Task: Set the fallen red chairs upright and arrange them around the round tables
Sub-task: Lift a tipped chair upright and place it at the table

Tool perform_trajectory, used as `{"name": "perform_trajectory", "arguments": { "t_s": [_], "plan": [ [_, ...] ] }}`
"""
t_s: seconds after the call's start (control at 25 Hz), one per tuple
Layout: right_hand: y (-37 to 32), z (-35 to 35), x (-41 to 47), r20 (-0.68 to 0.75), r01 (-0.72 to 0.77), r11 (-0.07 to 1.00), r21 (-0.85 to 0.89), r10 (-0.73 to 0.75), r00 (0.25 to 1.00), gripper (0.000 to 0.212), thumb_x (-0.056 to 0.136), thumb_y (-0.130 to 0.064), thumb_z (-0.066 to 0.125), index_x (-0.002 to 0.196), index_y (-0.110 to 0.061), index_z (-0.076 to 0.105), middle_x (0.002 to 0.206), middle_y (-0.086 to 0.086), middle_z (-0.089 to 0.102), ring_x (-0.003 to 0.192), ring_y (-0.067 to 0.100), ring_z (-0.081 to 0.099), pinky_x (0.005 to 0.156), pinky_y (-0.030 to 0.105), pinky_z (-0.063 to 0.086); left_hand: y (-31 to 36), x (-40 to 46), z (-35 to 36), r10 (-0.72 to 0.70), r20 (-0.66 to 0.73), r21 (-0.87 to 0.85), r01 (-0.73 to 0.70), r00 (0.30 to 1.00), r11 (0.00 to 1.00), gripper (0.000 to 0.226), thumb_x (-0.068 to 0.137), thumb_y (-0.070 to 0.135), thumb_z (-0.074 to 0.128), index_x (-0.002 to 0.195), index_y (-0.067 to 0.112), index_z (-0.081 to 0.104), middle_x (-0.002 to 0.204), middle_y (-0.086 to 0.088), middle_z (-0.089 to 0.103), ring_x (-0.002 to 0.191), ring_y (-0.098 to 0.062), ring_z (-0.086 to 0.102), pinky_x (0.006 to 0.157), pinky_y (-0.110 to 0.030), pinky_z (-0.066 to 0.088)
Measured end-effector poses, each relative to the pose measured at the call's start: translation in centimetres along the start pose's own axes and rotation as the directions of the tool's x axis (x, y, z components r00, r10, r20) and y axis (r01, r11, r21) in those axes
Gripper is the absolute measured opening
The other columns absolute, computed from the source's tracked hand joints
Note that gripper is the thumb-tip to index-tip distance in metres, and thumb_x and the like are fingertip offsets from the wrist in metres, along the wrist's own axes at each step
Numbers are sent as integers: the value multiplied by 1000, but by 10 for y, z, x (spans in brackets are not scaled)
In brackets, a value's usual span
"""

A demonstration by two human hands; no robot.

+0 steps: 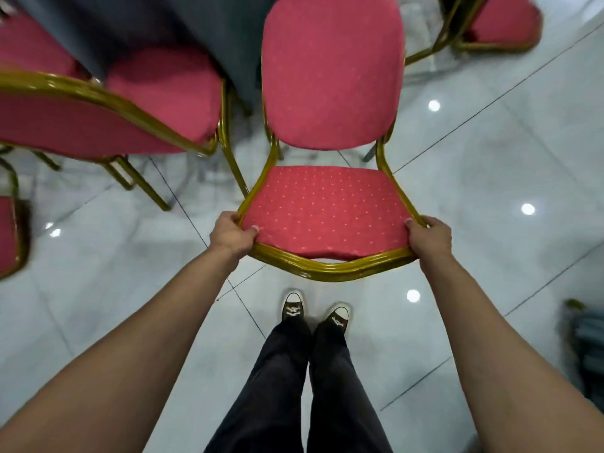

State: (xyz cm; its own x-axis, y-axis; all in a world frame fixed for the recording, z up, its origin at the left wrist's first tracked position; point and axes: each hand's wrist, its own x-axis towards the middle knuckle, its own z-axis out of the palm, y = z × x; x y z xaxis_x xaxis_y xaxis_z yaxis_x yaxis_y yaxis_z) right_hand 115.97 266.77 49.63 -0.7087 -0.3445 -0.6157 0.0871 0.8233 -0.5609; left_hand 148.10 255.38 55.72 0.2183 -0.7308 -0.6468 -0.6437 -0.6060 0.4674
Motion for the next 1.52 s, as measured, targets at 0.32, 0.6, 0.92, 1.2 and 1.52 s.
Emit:
{"name": "perform_trajectory", "arguments": {
  "t_s": [0.32, 0.6, 0.92, 1.2, 1.52],
  "plan": [
    [-70, -59, -68, -94, -39, 996, 80, 47, 994, 28, 91, -17, 45, 115, -11, 56, 112, 11, 58, 97, 31, 56, 78, 33, 45, 57, -89, -20, 134, -120, 161, -114, 984, 980, 19, 99, 14, 52, 103, 19, 69, 113, -9, 69, 106, -32, 63, 100, -43, 49],
    [-64, -62, -115, -112, 492, 870, -8, -490, 864, 61, 103, -53, 28, 155, -21, 31, 157, 3, 39, 144, 24, 36, 118, 47, 32, 70, -117, -7, 657, -97, 440, -560, 747, 702, 40, 104, 40, 30, 124, 23, 60, 132, -8, 54, 128, -30, 43, 111, -51, 35],
    [-155, -67, -49, 178, 562, 793, -236, -533, 827, 76, 101, -62, 20, 161, -23, -7, 169, 2, -4, 155, 21, 9, 123, 53, 14, 165, -73, -17, 702, -89, 449, -600, 707, 662, 55, 103, 56, 18, 135, 29, 54, 122, -10, 53, 119, -30, 40, 107, -48, 34],
    [-264, -74, 20, 315, 567, 791, -231, -490, 812, 72, 101, -63, 17, 161, -27, -1, 169, 0, 2, 155, 22, 11, 123, 53, 12, 243, -42, -15, 603, -203, 387, -502, 771, 773, 40, 105, 46, 30, 127, 26, 58, 119, -15, 53, 115, -36, 45, 104, -48, 35],
    [-292, -94, 44, 301, 593, 760, -265, -519, 800, 55, 101, -56, 41, 146, -24, 48, 141, 4, 54, 120, 15, 53, 99, 30, 40, 318, -36, 2, 689, 97, 402, -662, 718, 633, 25, 105, 30, 36, 98, 24, 59, 94, 3, 57, 93, -23, 52, 85, -41, 40]
  ]
}}
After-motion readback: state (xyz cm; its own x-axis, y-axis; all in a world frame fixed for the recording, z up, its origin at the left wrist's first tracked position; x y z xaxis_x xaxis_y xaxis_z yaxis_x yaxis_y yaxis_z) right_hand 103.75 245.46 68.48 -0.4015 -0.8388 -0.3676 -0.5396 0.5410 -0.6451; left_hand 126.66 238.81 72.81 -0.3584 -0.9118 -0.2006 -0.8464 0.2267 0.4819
